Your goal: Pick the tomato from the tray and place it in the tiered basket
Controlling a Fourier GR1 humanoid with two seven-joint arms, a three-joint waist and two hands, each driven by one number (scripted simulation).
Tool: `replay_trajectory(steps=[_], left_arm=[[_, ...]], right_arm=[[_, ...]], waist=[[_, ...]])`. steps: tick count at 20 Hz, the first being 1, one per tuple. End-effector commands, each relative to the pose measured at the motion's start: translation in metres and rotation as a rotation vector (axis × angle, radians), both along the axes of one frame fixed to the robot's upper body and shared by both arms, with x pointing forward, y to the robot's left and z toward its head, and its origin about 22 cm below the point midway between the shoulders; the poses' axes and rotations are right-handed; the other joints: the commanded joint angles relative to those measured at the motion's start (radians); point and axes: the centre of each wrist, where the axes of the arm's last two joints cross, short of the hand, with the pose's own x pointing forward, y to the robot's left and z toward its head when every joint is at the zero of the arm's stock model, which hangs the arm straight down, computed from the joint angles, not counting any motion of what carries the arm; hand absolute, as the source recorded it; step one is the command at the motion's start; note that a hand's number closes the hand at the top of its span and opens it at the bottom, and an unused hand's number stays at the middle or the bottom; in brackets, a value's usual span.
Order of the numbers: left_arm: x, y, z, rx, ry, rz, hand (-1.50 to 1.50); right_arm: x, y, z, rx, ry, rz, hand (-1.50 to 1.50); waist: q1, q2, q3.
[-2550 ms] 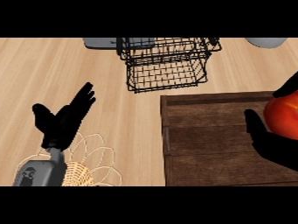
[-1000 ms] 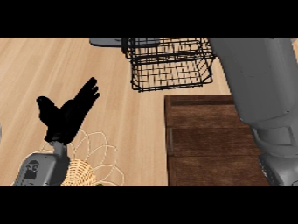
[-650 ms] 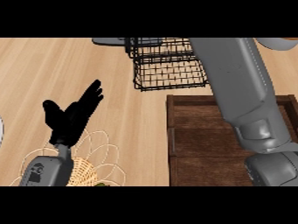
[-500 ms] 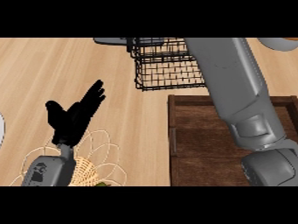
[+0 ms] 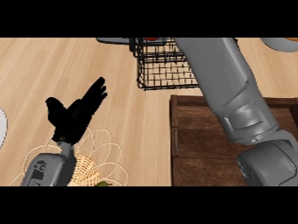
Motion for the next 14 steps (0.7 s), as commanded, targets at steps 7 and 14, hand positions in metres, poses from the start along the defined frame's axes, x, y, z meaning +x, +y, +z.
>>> replay_trajectory(steps=[7, 14], left_arm=[[-0.001, 0.013, 0.002, 0.010, 0.009, 0.027, 0.00], [-0.014, 0.032, -0.018, 0.002, 0.039, 0.101, 0.00]], right_arm=[[0.007, -0.021, 0.034, 0.228, -0.067, -0.258, -1.50], [0.011, -0.129, 0.005, 0.158, 0.017, -0.279, -1.50]], waist=[[-0.041, -0.018, 0.001], [-0.099, -0.038, 0.002]])
